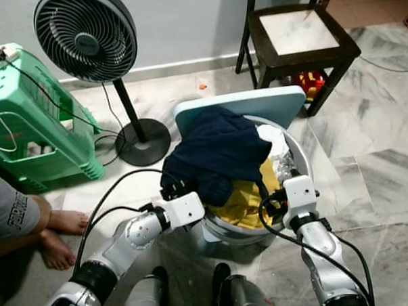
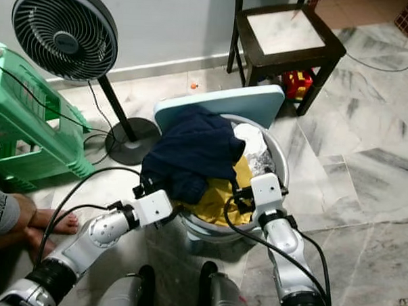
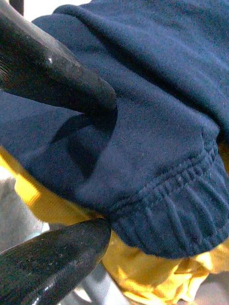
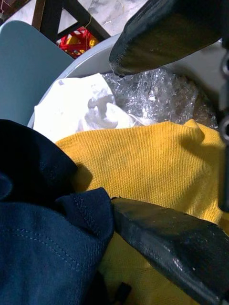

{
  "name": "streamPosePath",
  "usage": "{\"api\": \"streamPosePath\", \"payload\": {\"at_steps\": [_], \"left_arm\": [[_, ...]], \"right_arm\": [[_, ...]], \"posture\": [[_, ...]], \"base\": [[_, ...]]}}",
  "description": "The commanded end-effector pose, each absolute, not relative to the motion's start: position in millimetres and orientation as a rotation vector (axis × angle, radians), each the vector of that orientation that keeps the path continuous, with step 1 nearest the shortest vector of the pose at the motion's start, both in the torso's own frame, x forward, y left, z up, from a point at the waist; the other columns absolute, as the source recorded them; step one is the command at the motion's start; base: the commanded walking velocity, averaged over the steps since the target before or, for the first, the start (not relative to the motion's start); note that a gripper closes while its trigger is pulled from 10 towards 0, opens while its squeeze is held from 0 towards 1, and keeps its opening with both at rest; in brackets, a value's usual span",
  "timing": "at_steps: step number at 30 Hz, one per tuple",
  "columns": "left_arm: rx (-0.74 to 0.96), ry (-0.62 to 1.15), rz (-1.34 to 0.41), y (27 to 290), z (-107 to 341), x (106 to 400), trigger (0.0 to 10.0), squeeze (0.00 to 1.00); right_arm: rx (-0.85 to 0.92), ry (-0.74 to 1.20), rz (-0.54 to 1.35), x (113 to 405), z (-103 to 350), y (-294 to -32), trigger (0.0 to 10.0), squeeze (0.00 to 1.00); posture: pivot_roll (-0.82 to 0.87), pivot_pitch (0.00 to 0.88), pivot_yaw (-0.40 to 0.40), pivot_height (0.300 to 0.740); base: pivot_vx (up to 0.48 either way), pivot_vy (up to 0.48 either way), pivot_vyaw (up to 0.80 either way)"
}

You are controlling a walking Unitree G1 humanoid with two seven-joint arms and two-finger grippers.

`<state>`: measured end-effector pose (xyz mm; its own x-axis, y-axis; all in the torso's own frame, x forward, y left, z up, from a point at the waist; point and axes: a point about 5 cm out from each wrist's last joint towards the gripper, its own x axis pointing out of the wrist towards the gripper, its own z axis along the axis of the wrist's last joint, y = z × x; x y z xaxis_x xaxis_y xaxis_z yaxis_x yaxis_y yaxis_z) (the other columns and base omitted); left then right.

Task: Hang hanger

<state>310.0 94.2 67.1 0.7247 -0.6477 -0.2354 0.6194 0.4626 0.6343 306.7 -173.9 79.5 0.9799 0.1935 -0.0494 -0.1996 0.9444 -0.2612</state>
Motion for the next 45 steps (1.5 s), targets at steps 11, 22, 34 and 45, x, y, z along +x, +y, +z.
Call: {"api": "streamPosePath", "payload": {"at_steps": [11,22,34,45], "left_arm": [[0.683,-0.105,-0.707,101,77,319,0.0,0.00],[0.619,-0.151,-0.637,107,101,338,0.0,0.00],[0.485,-0.175,-0.508,123,130,361,0.0,0.00],[0.463,-0.150,-0.472,134,127,363,0.0,0.00]], "right_arm": [[-0.260,0.035,0.263,304,86,-187,10.0,0.00],[-0.255,0.042,0.245,302,83,-185,10.0,0.00],[-0.259,0.045,0.228,300,81,-184,10.0,0.00],[-0.272,0.041,0.222,302,82,-185,10.0,0.00]], "posture": [[0.05,0.324,0.015,0.740],[0.05,0.328,0.019,0.740],[0.05,0.326,0.017,0.740],[0.05,0.324,0.007,0.740]], "base": [[0.000,0.000,0.00],[0.000,0.000,0.00],[0.000,0.000,0.00],[0.000,0.000,0.00]]}}
